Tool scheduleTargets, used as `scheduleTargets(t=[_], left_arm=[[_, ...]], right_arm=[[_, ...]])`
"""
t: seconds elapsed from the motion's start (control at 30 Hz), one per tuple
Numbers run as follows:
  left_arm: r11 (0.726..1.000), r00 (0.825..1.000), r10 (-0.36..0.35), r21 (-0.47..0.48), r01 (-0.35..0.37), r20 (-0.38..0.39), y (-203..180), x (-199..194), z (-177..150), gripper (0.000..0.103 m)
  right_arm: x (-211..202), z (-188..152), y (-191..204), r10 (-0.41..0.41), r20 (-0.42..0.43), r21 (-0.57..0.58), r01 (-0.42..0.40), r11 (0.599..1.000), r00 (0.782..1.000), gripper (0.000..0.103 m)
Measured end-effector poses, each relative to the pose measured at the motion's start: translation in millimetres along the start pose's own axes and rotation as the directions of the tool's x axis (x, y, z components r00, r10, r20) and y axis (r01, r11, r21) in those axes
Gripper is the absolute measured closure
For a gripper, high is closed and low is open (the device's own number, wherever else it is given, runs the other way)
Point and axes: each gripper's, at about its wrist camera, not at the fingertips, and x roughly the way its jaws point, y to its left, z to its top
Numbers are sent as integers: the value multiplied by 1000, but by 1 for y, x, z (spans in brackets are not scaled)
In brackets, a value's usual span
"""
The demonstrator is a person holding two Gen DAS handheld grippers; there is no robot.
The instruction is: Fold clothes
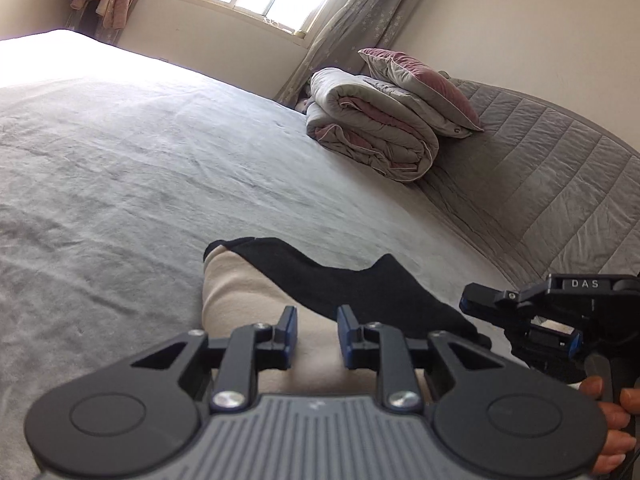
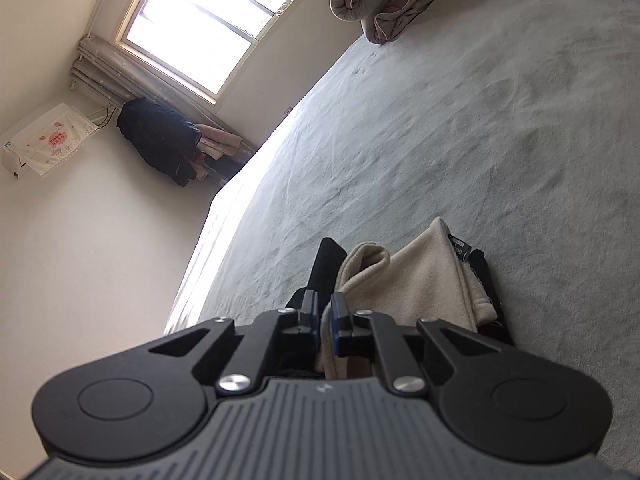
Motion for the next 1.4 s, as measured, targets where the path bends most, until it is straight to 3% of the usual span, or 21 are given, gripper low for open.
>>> scheduleTargets(t=[0.07, 0.1, 0.23, 0.27, 0.3, 0.37, 0.57, 0.77, 0.83, 0.87, 0.93, 1.1, 1.23, 1.4], left_arm=[[999, 999, -2, 34, 3, -34, -8, 11, -7, 81], [999, 999, 4, 49, -2, -47, -12, 15, -10, 81], [997, 998, 10, 82, -6, -55, -20, 20, -15, 81], [997, 999, 8, 81, -3, -54, -20, 20, -14, 81], [997, 999, 5, 81, -1, -52, -20, 19, -14, 79], [997, 999, 8, 75, -4, -52, -18, 17, -13, 78], [998, 999, 21, 58, -18, -42, -12, 9, -9, 75], [997, 999, 45, 63, -43, -26, -6, 1, -4, 73], [996, 998, 55, 71, -54, -22, -4, -1, -3, 73], [995, 998, 62, 75, -61, -20, -4, -1, -4, 73], [994, 997, 77, 84, -75, -14, -2, -2, -4, 73], [993, 995, 99, 67, -100, 12, 4, -5, 1, 73], [996, 996, 81, 33, -82, 32, 8, -6, 4, 73], [998, 999, 37, 48, -38, 25, 2, 1, -1, 75]], right_arm=[[4, 5, -10, 6, -34, 43, -5, 999, 999, 99], [7, 5, -14, -4, -54, 64, 7, 998, 999, 89], [9, -4, -24, -37, -118, 98, 49, 994, 992, 86], [11, -6, -24, -44, -133, 95, 57, 994, 990, 81], [13, -7, -23, -52, -147, 89, 65, 994, 988, 59], [14, -10, -16, -87, -136, 44, 94, 995, 987, 36], [30, -23, 6, -116, -149, -48, 110, 993, 982, 36], [52, -38, 16, -216, -142, -153, 194, 969, 966, 36], [57, -43, 19, -221, -132, -174, 197, 965, 966, 43], [59, -45, 22, -217, -128, -193, 190, 963, 968, 57], [60, -51, 28, -185, -127, -219, 155, 963, 974, 75], [45, -45, 46, -86, -75, -251, 64, 966, 994, 79], [24, -24, 39, -1, -46, -176, -7, 984, 999, 79], [15, -5, 15, 31, -35, -70, -34, 997, 999, 79]])
